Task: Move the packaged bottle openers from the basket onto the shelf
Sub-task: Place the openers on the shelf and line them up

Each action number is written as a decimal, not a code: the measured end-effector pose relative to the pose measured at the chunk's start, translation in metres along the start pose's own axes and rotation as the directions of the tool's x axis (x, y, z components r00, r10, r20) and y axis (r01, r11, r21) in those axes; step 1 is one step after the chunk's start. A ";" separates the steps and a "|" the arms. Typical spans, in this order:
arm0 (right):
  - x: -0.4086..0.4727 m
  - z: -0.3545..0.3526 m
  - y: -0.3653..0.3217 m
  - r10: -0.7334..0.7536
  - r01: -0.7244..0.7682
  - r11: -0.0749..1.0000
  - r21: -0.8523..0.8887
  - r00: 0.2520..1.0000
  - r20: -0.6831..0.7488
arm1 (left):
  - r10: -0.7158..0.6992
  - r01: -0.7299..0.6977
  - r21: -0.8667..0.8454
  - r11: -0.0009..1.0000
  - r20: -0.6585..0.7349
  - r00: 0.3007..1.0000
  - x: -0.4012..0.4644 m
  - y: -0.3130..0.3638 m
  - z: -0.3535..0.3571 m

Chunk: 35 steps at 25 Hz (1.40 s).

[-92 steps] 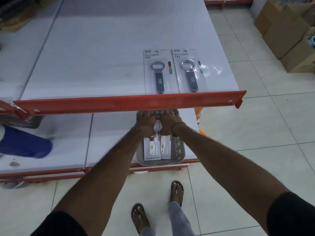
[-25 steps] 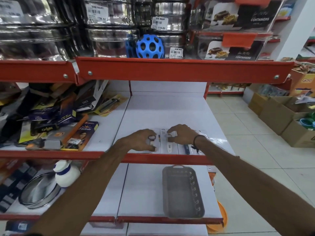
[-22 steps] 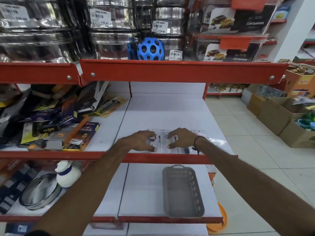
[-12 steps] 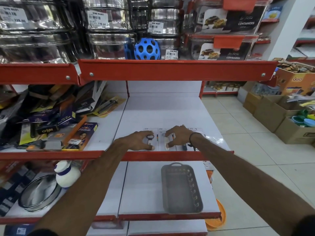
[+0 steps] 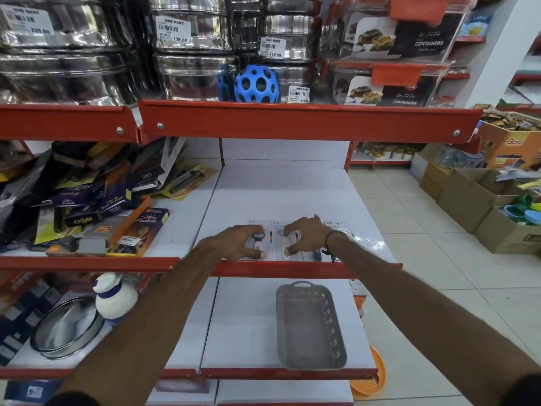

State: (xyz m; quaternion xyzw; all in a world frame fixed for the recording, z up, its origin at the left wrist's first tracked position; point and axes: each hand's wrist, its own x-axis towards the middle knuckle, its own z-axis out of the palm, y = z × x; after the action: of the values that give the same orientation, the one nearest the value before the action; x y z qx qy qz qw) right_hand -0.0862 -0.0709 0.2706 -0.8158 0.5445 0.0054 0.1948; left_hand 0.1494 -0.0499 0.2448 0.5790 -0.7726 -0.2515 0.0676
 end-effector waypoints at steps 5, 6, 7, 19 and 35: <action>-0.003 -0.007 -0.001 -0.006 0.006 1.000 -0.003 1.000 0.021 | -0.008 0.006 0.034 0.999 0.047 0.999 0.008 0.011 -0.009; -0.004 -0.008 -0.001 -0.013 0.013 1.000 -0.001 0.999 0.030 | -0.012 0.009 0.044 0.999 0.055 0.998 0.009 0.013 -0.009; -0.005 -0.009 -0.002 -0.018 0.018 1.000 -0.009 0.999 0.034 | -0.015 0.013 0.051 0.999 0.058 0.998 0.010 0.015 -0.010; -0.038 -0.052 0.081 0.143 -0.137 0.987 0.080 0.986 -0.080 | 0.107 -0.103 0.103 0.989 -0.030 0.994 0.045 0.086 0.011; -0.014 -0.016 0.067 0.096 -0.096 0.995 -0.002 0.995 0.018 | -0.016 -0.029 0.246 0.969 0.178 0.984 0.056 0.076 -0.001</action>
State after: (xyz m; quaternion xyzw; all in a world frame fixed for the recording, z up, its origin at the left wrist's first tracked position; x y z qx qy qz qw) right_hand -0.1552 -0.0856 0.2671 -0.7886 0.5814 0.0223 0.1990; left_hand 0.0662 -0.0862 0.2704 0.5555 -0.8028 -0.2037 -0.0737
